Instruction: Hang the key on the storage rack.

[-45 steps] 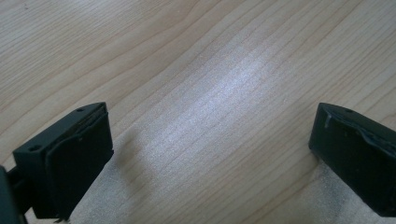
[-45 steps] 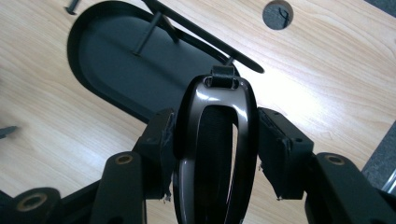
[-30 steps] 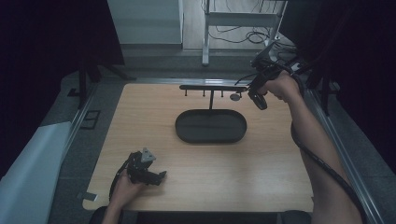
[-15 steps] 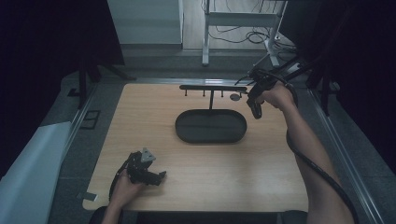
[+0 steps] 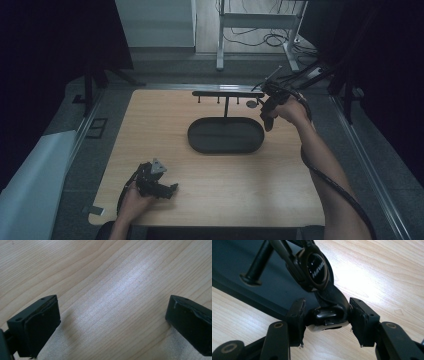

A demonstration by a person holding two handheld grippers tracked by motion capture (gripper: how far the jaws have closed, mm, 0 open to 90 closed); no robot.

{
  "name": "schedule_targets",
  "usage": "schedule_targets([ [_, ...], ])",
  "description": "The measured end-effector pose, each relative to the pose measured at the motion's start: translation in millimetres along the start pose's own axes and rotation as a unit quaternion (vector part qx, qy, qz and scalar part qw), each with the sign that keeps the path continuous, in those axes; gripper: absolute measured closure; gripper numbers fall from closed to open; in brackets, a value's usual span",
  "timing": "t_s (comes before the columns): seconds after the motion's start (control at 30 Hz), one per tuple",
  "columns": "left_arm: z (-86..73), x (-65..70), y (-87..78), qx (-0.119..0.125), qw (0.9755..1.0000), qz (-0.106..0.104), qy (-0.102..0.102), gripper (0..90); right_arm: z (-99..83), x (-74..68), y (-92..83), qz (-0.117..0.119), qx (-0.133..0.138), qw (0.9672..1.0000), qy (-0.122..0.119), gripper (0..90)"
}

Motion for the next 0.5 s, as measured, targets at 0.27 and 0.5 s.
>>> schedule_targets([
  [0.27, -0.1, 0.0, -0.2, 0.000, 1.0000, 0.000, 0.000, 0.0, 2.2, -2.6, 11.7, -0.015, 0.004, 0.9997, -0.018, 48.9],
  [0.5, 0.0, 0.1, -0.1, 0.001, 1.0000, 0.000, -0.001, 0.0, 4.3, -4.6, 17.9, -0.026, 0.018, 0.9987, -0.040, 48.6],
])
Point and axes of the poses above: each handheld gripper's, and its own axes: y roughly forward along the jaws, z roughly out of its top, x roughly to its right, the point moved 7 cm from there along y, roughly forward along the jaws, and after that the axes turned 12 degrees about -y, right-handed, at the moved point
